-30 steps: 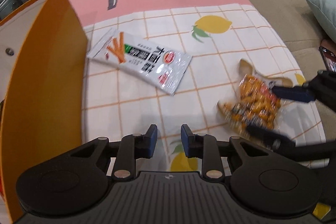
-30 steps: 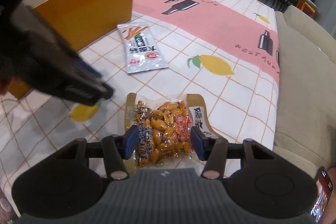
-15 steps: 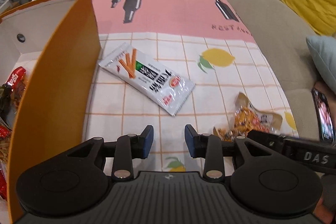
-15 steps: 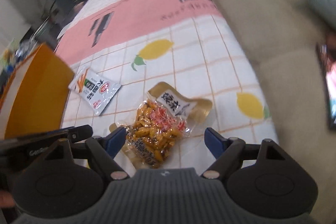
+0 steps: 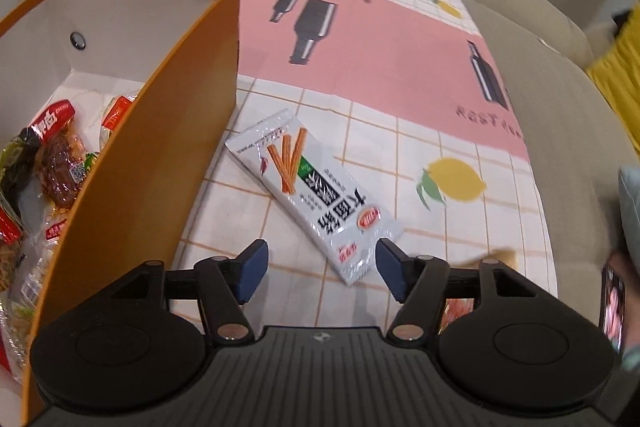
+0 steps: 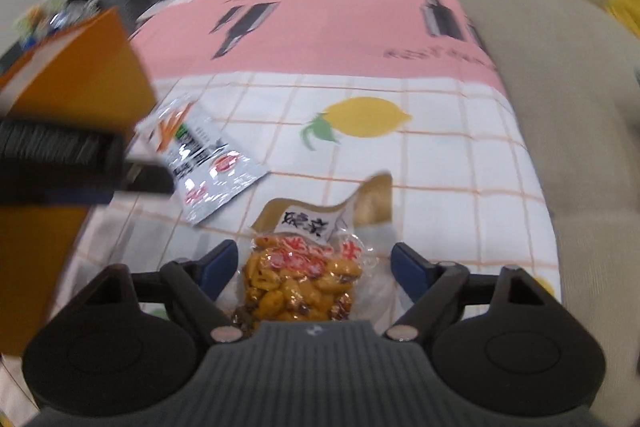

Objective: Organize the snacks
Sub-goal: 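Grasp the white spicy-strip packet with the left tool while the right tool holds the peanut bag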

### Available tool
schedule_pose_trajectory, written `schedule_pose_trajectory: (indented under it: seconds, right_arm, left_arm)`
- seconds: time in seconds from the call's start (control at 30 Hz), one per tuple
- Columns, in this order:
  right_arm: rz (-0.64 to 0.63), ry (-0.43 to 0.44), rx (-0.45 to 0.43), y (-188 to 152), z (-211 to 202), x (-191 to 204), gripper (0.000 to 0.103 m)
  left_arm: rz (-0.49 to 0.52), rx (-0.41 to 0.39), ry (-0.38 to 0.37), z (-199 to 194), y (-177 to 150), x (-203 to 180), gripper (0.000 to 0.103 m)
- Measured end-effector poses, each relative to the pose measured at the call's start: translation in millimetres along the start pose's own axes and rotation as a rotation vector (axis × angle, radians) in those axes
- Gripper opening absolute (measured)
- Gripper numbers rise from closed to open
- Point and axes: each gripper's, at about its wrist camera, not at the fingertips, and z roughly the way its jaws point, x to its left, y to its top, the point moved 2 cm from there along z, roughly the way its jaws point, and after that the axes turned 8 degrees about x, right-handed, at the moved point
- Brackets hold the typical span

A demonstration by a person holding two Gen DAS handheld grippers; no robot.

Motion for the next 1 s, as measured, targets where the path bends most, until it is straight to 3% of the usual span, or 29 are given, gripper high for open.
schedule_pose_trajectory:
  seconds: [0.07,0.17,0.43,0.6,0.73,0.9,1.0]
  right_arm:
    - [-0.039,-0.005,-0.014,-1.8,0.0,3.2,0.080]
    - [-0.064,-0.010,-0.022,-0.4,-1.6,1.4,0.065]
    - [-0.025,-0.017,-0.037,12.5,2.3,-20.8,0.064]
    - [-0.023,-0.014,-0.047,14.9,2.9,-23.2,0.064]
    - [-0.022,-0.014,-0.048,14.3,3.0,-22.6,0.064]
    - [-0.020,-0.005,-0.029,14.9,1.3,-23.9,0.064]
    - [-0.037,0.031,0.000,13.4,0.9,-24.5,0.064]
  left_arm:
    - [-0.034,-0.001,0.004,6.1,6.8,-3.9,0.084]
    - [-0.096,-0.002,-0.005,17.9,16.0,-8.6,0.087]
    - [-0.261,-0.017,0.126,48.7,35.1,-5.6,0.088]
    - [-0.186,-0.058,0.224,56.9,39.0,-11.6,0.091]
    - [-0.096,-0.057,0.220,56.1,34.5,-13.9,0.091]
    - [0.076,-0.043,0.163,47.3,21.5,-18.1,0.068]
    - [0.178,-0.006,0.129,40.0,8.7,-19.9,0.061]
